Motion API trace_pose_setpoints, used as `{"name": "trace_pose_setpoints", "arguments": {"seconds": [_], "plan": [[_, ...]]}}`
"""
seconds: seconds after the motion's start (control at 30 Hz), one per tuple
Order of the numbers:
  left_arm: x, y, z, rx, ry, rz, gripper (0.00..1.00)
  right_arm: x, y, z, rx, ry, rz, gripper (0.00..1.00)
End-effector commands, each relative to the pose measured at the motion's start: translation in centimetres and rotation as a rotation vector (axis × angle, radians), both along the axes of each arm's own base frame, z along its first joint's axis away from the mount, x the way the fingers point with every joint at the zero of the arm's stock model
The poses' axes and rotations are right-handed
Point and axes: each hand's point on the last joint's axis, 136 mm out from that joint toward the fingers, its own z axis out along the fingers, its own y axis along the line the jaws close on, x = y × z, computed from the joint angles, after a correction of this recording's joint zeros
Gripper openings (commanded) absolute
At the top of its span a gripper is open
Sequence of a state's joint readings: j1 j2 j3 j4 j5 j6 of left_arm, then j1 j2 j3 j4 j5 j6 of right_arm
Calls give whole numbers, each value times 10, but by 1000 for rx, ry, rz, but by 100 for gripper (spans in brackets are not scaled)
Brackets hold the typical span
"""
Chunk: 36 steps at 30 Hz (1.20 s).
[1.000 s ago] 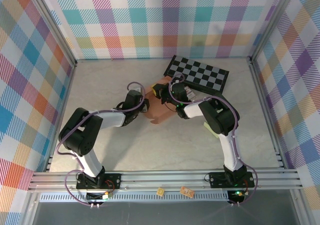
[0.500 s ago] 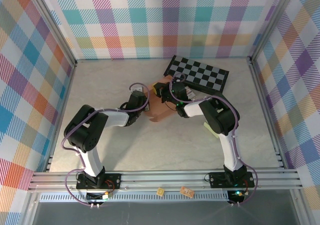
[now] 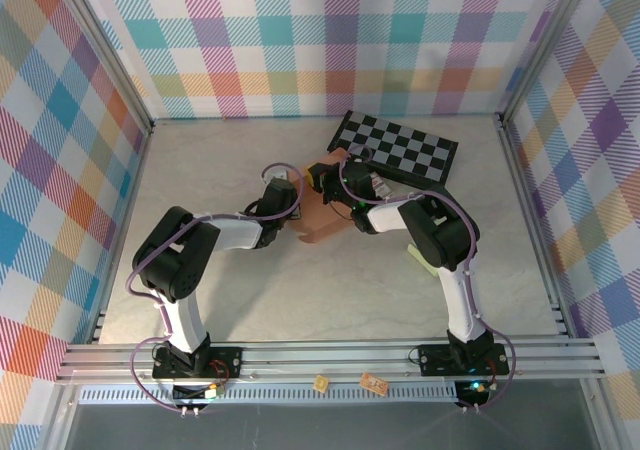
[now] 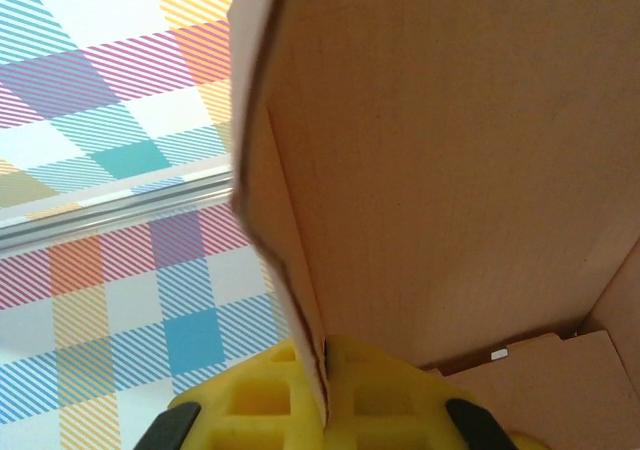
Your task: Fold the paper box
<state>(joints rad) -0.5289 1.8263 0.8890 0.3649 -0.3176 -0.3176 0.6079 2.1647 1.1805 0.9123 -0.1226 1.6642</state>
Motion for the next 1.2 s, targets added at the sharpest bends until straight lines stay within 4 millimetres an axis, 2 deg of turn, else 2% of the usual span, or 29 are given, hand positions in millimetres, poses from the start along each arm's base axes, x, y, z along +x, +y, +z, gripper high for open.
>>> {"name": "trace_pose_setpoints", "arguments": {"seconds": [0.0, 0.1, 0.3, 0.47, 0.5, 0.57, 0.83, 0.97, 1.17], "plan": [[8, -8, 9, -10, -34, 3, 7, -15, 16, 7, 10, 45, 58, 9], [9, -7, 10, -3, -29, 7, 0, -14, 15, 10, 4, 46, 53, 11], [7, -8, 9, 12, 7, -1, 0, -16, 10, 16, -33, 58, 37, 21], [4, -8, 12, 27, 42, -15, 0, -19, 4, 26, -68, 82, 29, 41], [2, -9, 13, 28, 50, -20, 0, -21, 1, 21, -93, 113, 27, 47], [0, -9, 14, 31, 65, -26, 0, -23, -2, 24, -120, 131, 30, 54], [-4, -10, 27, 35, 137, -22, 0, -32, -30, 68, -251, 130, -2, 70], [-7, -13, 35, 8, 186, -20, 0, -34, -48, 95, -303, 103, -19, 71], [-16, -14, 47, -45, 285, -16, 0, -37, -80, 120, -399, 120, -17, 70]]}}
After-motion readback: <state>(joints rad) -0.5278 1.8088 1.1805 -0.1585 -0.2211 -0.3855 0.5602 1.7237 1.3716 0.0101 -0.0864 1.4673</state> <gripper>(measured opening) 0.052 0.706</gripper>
